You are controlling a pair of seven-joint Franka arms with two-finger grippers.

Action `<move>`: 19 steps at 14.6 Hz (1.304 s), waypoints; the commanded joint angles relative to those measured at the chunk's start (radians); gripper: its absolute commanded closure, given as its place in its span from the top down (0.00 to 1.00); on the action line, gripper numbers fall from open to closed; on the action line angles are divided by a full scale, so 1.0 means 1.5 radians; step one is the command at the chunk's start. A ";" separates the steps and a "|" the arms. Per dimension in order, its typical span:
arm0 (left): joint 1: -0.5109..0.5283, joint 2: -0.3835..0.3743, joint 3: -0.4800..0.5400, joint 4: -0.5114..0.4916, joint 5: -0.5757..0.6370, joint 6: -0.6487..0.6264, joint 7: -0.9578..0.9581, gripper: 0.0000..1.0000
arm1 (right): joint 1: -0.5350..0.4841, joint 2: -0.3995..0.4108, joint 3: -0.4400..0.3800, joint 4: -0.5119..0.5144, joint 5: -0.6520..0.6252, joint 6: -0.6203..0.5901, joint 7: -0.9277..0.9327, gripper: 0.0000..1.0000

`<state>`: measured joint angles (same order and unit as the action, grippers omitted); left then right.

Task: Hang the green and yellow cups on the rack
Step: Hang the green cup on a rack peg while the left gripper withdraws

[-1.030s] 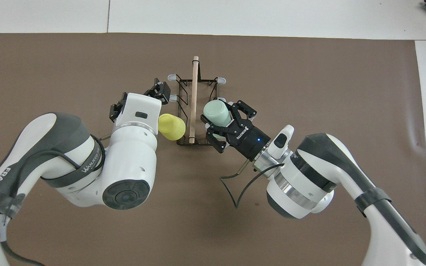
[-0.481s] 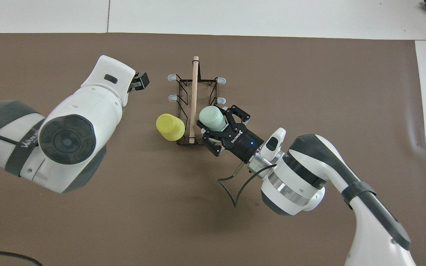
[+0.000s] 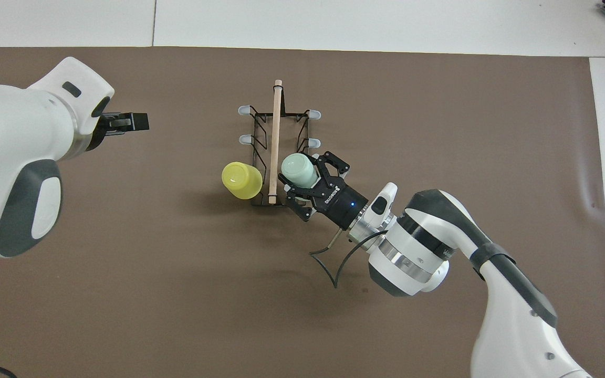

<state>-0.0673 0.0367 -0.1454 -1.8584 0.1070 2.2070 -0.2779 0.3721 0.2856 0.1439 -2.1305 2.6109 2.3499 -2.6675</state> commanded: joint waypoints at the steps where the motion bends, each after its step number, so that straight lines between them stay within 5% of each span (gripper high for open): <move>1: -0.001 -0.009 0.044 0.028 -0.072 -0.099 0.125 0.95 | -0.003 -0.005 0.005 -0.014 0.096 -0.011 -0.057 0.00; 6: -0.003 -0.030 0.088 0.042 -0.080 -0.229 0.215 0.98 | -0.018 -0.009 0.004 -0.062 0.096 -0.058 -0.060 0.00; 16: -0.001 -0.039 0.108 0.035 -0.080 -0.265 0.265 1.00 | -0.018 -0.009 0.004 -0.091 0.103 -0.087 -0.067 0.00; 17: 0.000 -0.039 0.108 0.035 -0.080 -0.261 0.264 1.00 | -0.018 -0.007 0.003 -0.089 0.102 -0.079 -0.069 0.17; 18: 0.001 -0.039 0.108 0.035 -0.080 -0.257 0.262 1.00 | -0.018 -0.007 0.003 -0.088 0.102 -0.078 -0.070 0.49; 19: 0.001 -0.039 0.108 0.035 -0.080 -0.255 0.263 1.00 | -0.018 -0.007 0.003 -0.089 0.101 -0.077 -0.070 0.99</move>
<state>-0.0657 -0.0013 0.0096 -1.7957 0.0050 1.8280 0.0959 0.3438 0.2851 0.1422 -2.2266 2.6116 2.2287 -2.6876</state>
